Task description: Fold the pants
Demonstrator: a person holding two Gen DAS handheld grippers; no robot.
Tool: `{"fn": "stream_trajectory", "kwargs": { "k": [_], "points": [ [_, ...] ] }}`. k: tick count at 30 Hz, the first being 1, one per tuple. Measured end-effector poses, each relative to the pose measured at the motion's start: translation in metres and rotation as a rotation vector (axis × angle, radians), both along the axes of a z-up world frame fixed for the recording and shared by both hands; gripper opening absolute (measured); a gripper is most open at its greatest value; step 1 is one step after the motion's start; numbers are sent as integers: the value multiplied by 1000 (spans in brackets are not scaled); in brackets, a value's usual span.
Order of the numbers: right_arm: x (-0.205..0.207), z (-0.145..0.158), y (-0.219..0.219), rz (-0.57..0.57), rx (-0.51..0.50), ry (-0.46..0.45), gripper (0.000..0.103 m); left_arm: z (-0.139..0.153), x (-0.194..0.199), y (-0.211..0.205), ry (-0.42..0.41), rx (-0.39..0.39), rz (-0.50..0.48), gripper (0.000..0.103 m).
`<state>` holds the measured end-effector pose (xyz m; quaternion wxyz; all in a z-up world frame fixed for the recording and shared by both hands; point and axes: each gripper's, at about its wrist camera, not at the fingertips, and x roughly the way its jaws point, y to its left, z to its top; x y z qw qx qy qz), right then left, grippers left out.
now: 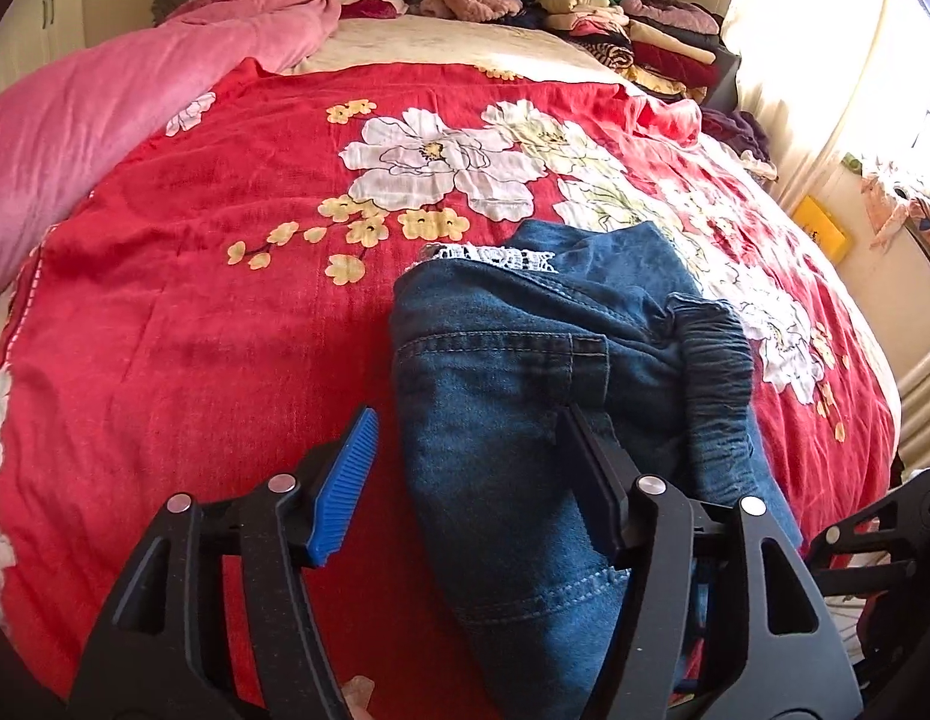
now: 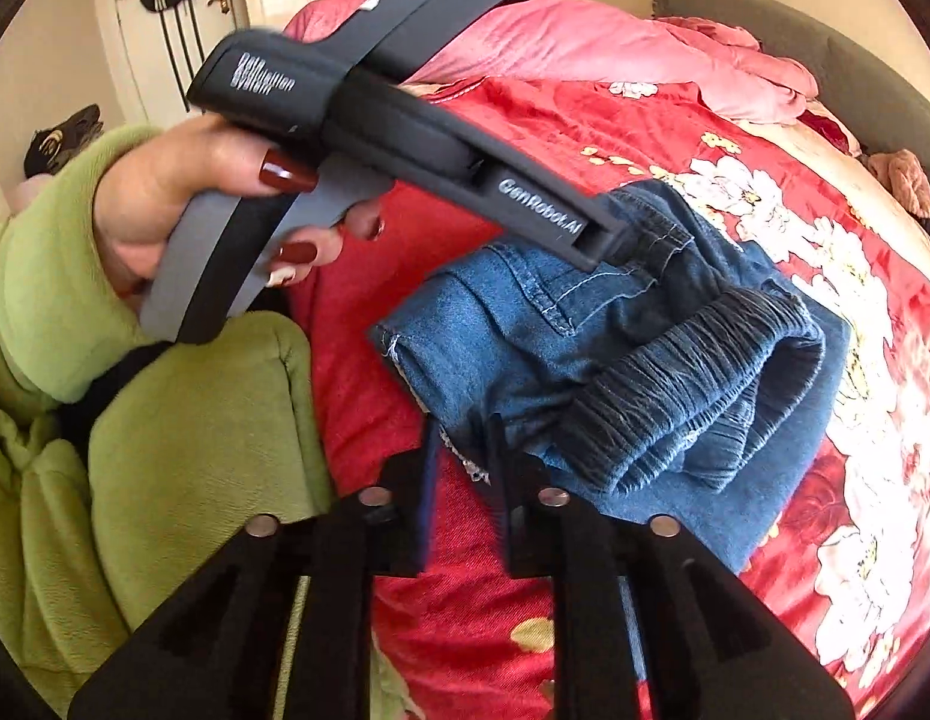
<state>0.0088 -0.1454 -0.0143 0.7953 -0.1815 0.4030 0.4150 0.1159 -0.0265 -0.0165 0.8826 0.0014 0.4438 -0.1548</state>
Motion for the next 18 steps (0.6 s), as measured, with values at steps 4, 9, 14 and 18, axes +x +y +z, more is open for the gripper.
{"fn": "stream_trajectory", "kwargs": {
  "k": [4,9,14,18],
  "points": [
    [0,7,-4,-11,9,-3,21,4,-5,2,-14,-7,4,58],
    [1,15,-8,-25,46,14,31,7,-9,3,-20,-10,5,60],
    [-2,19,-8,-28,51,6,31,11,-15,4,-31,-11,9,61],
    [-1,19,-8,-41,55,6,42,13,-19,5,-34,-13,11,65]
  ]
}}
